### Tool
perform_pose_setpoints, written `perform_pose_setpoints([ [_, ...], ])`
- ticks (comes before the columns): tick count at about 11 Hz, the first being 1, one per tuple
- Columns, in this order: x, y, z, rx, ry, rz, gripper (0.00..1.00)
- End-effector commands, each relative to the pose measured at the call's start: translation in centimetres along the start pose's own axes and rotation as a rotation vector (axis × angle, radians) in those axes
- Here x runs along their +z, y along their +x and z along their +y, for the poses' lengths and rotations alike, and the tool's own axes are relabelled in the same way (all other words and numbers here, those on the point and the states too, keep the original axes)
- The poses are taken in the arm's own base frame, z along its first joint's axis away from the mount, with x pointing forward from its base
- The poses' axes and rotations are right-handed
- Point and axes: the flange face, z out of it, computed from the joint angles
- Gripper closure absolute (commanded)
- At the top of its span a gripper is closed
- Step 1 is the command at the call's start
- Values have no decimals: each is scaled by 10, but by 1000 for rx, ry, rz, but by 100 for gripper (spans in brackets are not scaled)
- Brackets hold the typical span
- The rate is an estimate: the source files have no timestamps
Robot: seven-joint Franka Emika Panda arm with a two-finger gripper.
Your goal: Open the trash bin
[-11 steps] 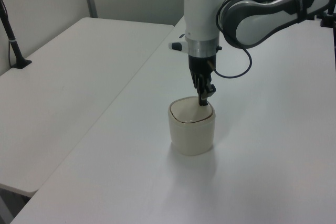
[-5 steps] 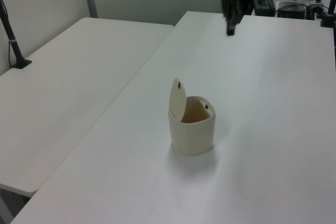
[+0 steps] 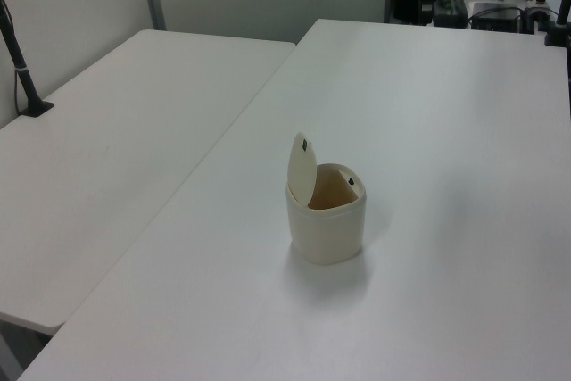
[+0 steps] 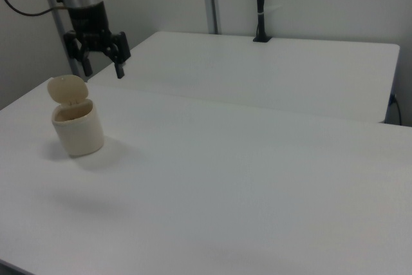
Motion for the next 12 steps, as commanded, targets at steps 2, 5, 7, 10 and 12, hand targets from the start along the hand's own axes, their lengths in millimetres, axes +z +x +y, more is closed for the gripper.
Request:
perform_pose_setpoints([
  [2,8,-10,16,136,0,-13,0],
  [5,3,-2,22,274,-3,48,0],
  [7,5,-1,28,290,-6,45,0],
  [10,8,0,31,288,-9,43,0],
  [12,14,3,30,284,-10,30,0],
])
